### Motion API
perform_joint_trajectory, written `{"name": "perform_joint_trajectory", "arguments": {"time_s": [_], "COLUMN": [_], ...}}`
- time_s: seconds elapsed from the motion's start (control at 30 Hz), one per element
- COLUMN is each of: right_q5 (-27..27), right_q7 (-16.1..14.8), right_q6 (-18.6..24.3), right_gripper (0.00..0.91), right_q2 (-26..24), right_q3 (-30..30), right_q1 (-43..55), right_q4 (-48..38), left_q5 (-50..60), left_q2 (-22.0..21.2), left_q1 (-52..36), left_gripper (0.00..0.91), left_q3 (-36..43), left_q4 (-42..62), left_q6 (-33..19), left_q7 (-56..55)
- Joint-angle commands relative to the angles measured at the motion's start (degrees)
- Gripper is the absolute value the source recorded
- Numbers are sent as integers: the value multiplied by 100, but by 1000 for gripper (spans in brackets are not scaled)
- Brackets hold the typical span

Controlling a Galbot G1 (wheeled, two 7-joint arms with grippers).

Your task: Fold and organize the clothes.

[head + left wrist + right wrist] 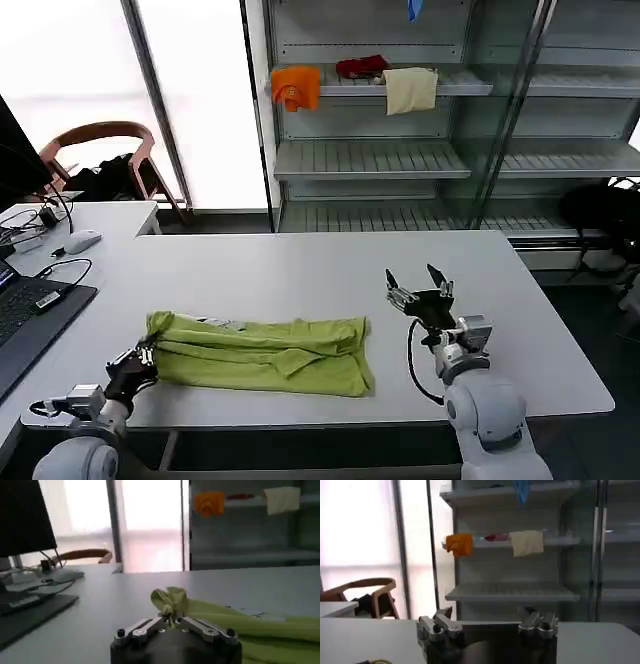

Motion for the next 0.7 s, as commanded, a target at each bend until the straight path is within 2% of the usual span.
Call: {"name": "perform_joint_trajectory", "arguments": {"time_s": [0.03, 0.13, 0.23, 0.3, 0.47, 0.5, 0.6, 0.7], "right_q5": [-1, -13, -43, -66, -79, -81, -81, -64], "right_q7": [2, 5, -6, -12, -35, -38, -61, -67], "right_q6": [4, 26, 35, 49, 87, 89, 101, 137], "right_gripper": [907, 907, 907, 907, 907, 907, 907, 907], "right_q2": [11, 41, 57, 74, 96, 89, 60, 56], "right_q3": [6, -12, -27, -29, -25, -23, 7, 36], "right_q1": [16, 32, 49, 54, 27, 23, 5, -19], "right_q4": [-118, -211, -284, -348, -441, -455, -487, -512], "left_q5": [2077, 2368, 2515, 2346, 815, 483, -33, -128], "left_q2": [908, 1252, 1335, 1213, 328, 155, -115, -198], "left_q1": [-277, -400, -457, -443, -208, -146, -78, -147], "left_gripper": [0, 0, 0, 0, 0, 0, 0, 10], "left_q3": [-1217, -1395, -1360, -1177, -320, 66, 720, 1278], "left_q4": [335, 323, 101, -159, -888, -1022, -1294, -1519], "left_q6": [-700, -688, -564, -404, 157, 264, 527, 718], "left_q7": [641, 758, 808, 808, 813, 796, 690, 501]}}
